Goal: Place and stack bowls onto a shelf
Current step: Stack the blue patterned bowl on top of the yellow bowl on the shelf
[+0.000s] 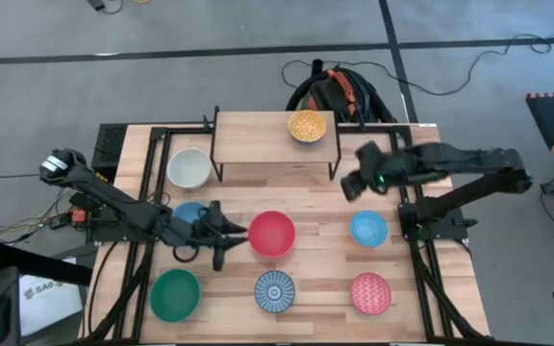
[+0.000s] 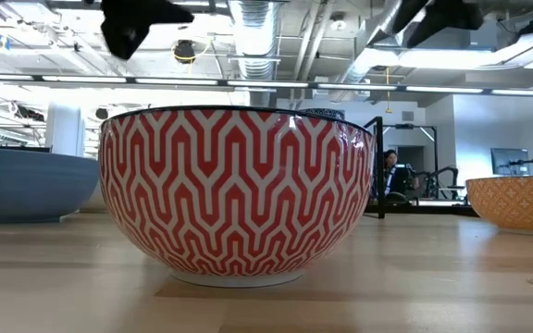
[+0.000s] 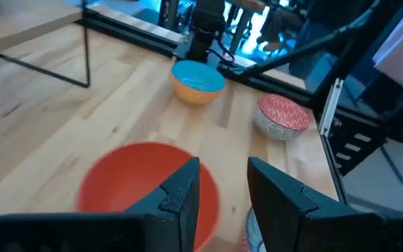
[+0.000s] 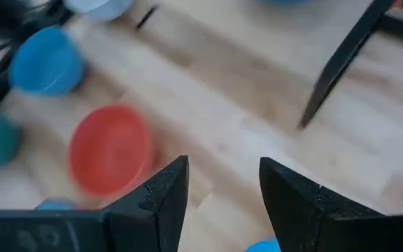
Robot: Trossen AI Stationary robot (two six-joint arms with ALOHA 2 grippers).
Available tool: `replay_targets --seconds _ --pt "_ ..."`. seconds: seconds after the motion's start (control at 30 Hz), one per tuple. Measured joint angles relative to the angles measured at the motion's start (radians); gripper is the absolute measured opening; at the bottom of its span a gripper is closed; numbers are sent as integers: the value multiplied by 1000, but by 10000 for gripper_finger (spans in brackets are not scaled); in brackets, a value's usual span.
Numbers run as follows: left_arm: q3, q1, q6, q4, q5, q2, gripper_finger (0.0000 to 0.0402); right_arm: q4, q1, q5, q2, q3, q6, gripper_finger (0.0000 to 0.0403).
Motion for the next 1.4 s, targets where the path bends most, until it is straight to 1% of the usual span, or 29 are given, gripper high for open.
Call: replay_targets --seconds 0.07,0.2,0.27,0.37,0.47,0.57,0.63,0.8,0.9,1.0,1.1,1.2,1.3,1.4 --pt "79 -14 -41 -50 -5 74 105 8 81 12 -21 -27 54 203" --pt "252 -46 -135 -183 -9 233 105 -2 257 70 -41 -65 168 203" --pt "343 -59 -209 -285 -4 313 105 -22 344 90 -45 -85 230 203" --pt "485 -80 -316 -460 3 421 105 -66 453 111 -32 -97 282 203" --pt "612 -98 -435 -648 4 507 105 -78 506 112 -15 -116 302 203" --pt "713 -110 -576 -796 22 568 105 -66 516 99 -13 -137 312 203" --pt "755 -114 -666 -862 40 592 105 -57 507 94 -13 -143 314 203" --pt "768 -114 -821 -880 70 602 105 13 482 71 -21 -144 314 203" --pt "757 -114 -829 -879 89 602 106 38 481 63 -20 -144 317 203" --pt "754 -110 -796 -882 110 602 115 37 468 52 -14 -144 333 203" --pt "753 -94 -793 -920 158 588 137 60 449 47 -15 -144 338 203" --pt "753 -74 -781 -986 206 540 162 108 415 44 -14 -143 335 203" --pt "753 -74 -737 -1028 169 483 187 213 375 18 -14 -143 309 204" --pt "752 -75 -675 -1037 144 418 215 343 346 -34 -15 -143 238 209"
